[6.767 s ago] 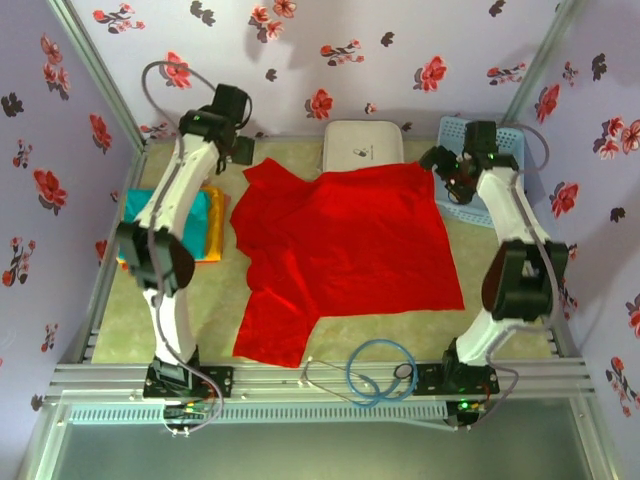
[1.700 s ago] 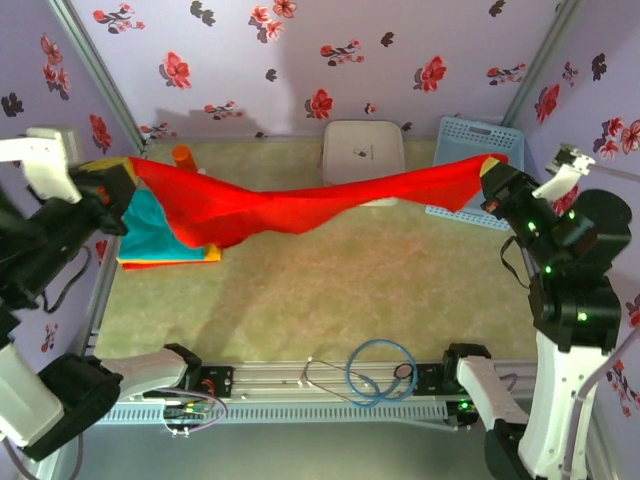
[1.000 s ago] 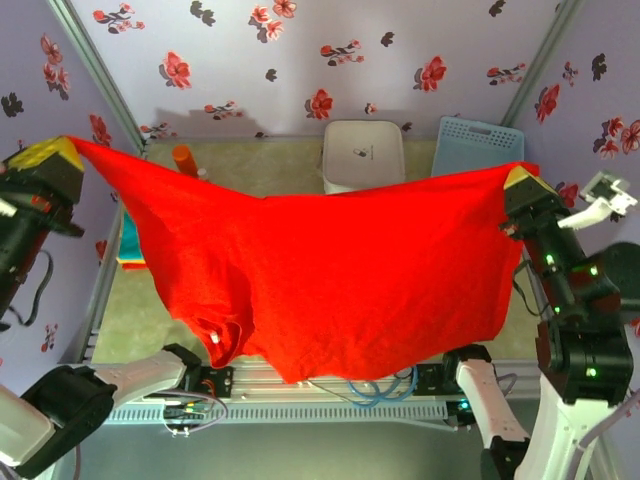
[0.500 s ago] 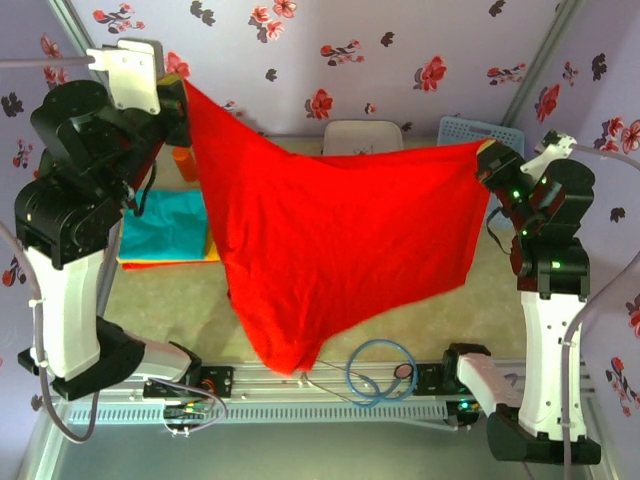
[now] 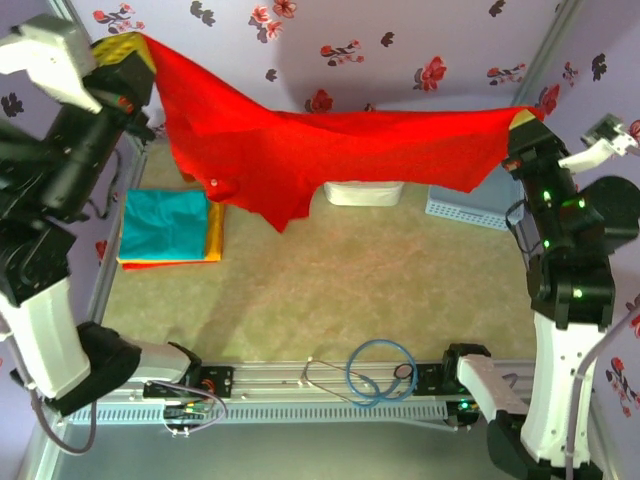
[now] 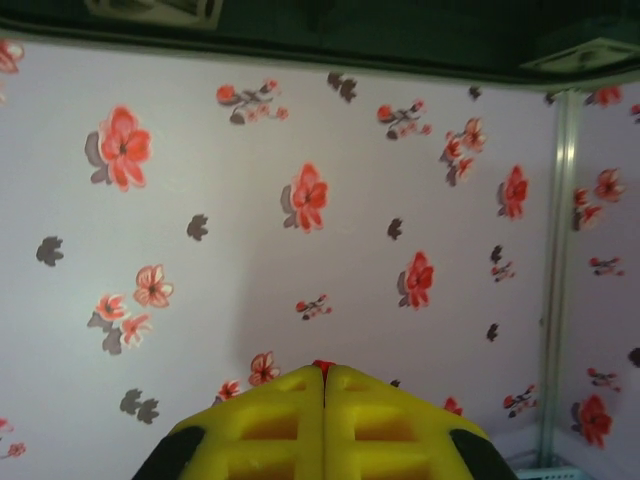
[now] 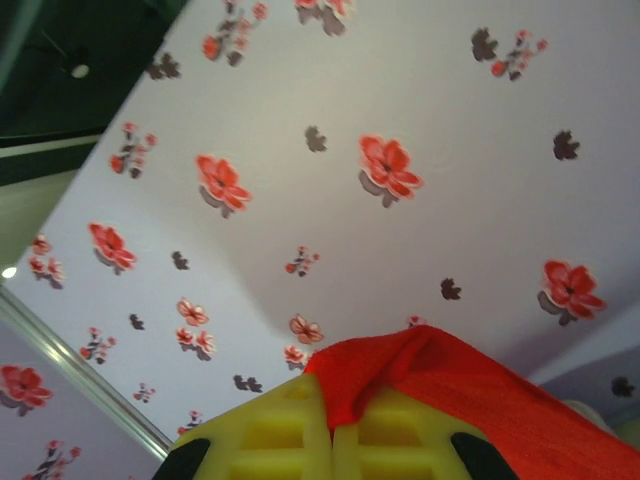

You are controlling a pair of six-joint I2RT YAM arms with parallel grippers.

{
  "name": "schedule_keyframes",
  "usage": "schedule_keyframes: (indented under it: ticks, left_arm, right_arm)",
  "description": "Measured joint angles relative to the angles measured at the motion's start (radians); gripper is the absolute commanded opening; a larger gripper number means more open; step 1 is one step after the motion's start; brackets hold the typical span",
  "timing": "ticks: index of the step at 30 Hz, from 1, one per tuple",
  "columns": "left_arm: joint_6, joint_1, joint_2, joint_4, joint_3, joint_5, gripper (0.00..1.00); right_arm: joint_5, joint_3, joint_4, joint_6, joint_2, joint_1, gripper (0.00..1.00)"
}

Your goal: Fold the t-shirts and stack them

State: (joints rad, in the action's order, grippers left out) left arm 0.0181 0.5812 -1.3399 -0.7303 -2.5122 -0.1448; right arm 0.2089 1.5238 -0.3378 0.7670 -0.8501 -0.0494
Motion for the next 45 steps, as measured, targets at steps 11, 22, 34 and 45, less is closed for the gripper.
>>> schedule_keyframes:
  ticks: [11,22,34,45]
  left_arm:
    - [-0.036,-0.001,0.177,0.017,-0.005,0.124,0.0]
    - [-0.054,-0.006,0.199,0.009,0.09,0.066,0.0]
    - [-0.012,-0.1,0.131,0.0,0.566,-0.146,0.0]
    - [-0.187,-0.332,0.009,0.15,1.047,-0.007,0.0]
  right_arm:
    - [-0.003,0.081,-0.079,-0.015,0.163,0.0,0.0]
    - [-0.008,0.15,-0.254,0.076,0.162,0.0,0.0]
    - [-0.006,-0.261,-0.417,0.169,0.022,0.002,0.0]
    - [0.066,-0.482,-0.223,0.068,-0.363,-0.004,0.0]
